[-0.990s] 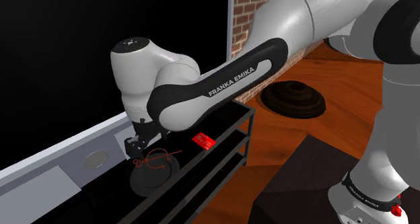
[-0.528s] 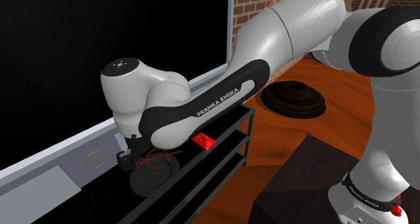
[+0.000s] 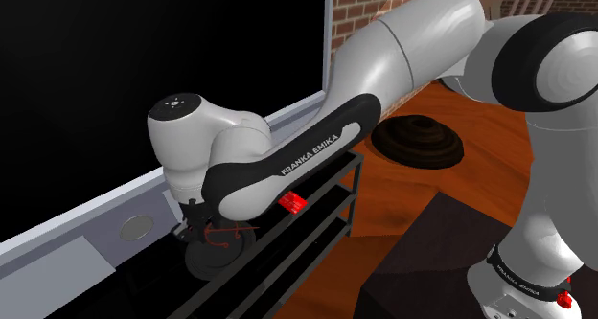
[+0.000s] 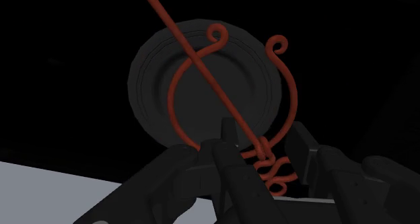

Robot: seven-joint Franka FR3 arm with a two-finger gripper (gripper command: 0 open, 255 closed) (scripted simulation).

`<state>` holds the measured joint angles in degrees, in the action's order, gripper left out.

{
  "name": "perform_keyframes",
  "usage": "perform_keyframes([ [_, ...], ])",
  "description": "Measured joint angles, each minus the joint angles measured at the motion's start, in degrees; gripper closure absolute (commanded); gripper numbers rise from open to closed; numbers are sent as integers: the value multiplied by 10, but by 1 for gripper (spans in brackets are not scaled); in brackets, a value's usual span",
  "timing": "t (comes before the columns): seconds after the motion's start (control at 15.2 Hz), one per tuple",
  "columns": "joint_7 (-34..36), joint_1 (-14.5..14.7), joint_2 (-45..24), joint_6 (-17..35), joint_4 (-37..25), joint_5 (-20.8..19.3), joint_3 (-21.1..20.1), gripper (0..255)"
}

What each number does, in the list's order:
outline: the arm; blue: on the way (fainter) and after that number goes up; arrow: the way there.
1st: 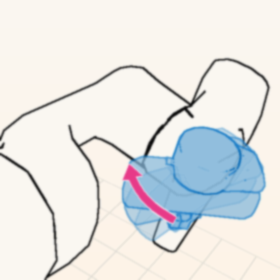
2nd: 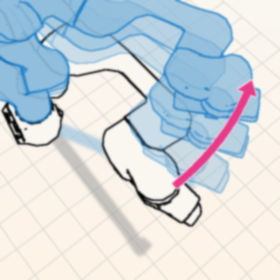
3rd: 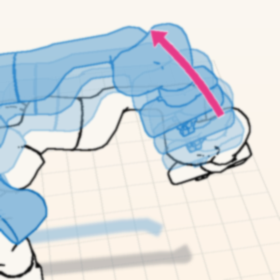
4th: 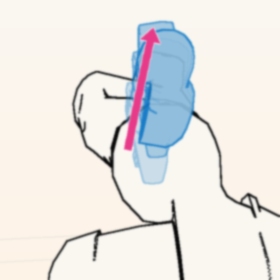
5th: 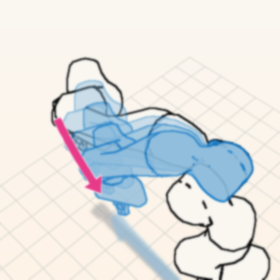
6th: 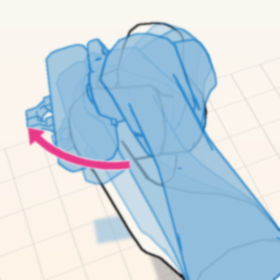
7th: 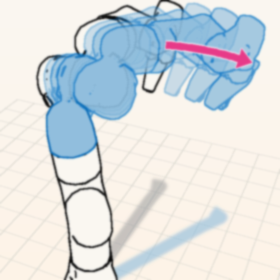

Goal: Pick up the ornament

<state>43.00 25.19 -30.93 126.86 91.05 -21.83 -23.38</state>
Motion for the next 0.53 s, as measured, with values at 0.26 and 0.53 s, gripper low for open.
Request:
perform_keyframes([
  [0.26,1,-1,3,3,5,0,0,255],
  [0.53,-3,-1,1,-9,-4,2,0,255],
])
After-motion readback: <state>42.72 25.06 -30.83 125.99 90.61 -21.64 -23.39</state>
